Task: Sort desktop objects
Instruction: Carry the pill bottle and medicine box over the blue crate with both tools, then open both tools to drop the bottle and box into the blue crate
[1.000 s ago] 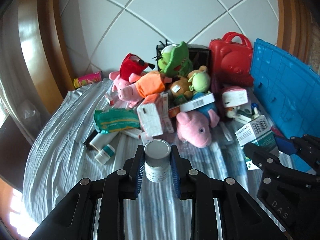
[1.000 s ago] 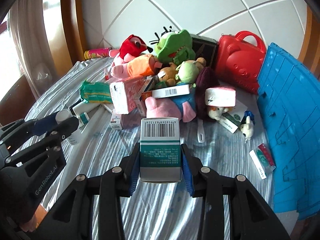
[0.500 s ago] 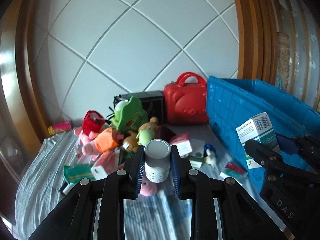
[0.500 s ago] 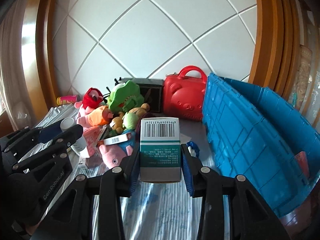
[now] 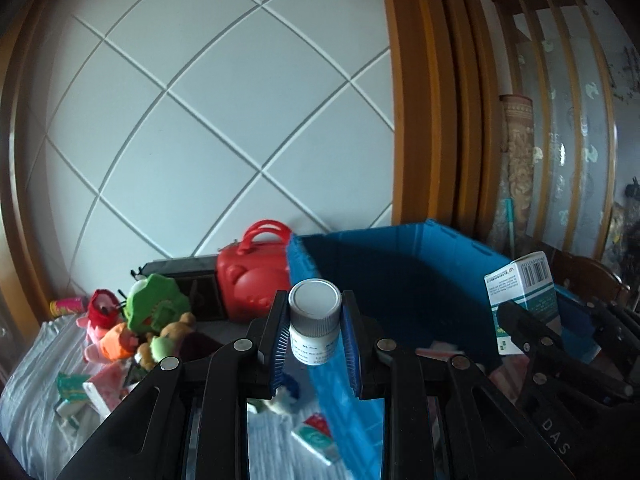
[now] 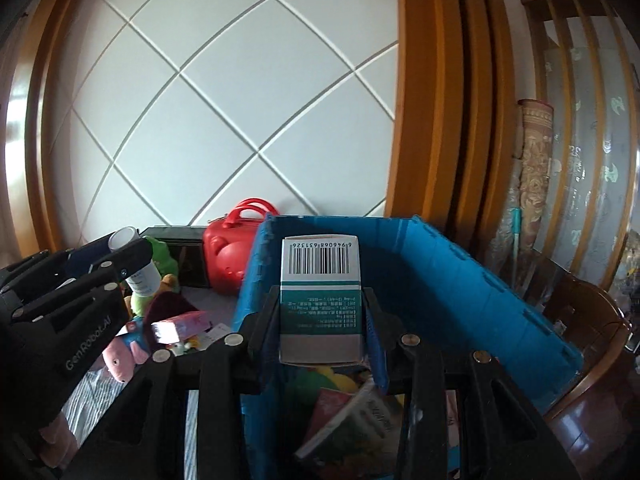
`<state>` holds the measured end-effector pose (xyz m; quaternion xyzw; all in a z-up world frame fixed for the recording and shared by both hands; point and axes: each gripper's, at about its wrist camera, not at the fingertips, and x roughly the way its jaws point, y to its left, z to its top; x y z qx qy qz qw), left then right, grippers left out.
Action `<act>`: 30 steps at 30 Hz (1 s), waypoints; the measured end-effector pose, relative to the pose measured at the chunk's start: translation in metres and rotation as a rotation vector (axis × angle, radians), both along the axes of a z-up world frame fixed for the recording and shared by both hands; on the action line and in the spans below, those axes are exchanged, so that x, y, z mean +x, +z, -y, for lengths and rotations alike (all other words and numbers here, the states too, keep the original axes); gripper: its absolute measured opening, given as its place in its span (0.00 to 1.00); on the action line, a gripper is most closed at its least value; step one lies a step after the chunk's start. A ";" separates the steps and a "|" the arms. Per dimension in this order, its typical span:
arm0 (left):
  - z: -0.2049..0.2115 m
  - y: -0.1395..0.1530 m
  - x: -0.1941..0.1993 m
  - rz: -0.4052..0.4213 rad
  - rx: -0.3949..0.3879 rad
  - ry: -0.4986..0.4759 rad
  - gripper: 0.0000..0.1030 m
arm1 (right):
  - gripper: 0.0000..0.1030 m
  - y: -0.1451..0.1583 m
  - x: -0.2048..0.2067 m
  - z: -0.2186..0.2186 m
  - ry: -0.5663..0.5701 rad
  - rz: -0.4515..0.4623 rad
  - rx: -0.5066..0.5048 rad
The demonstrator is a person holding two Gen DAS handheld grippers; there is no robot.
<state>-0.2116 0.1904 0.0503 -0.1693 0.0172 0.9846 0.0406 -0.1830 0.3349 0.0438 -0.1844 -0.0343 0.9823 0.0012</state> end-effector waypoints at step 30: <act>-0.144 -0.064 -0.032 0.332 -0.101 -0.091 0.24 | 0.36 -0.059 -0.038 -0.140 -0.132 0.251 -0.013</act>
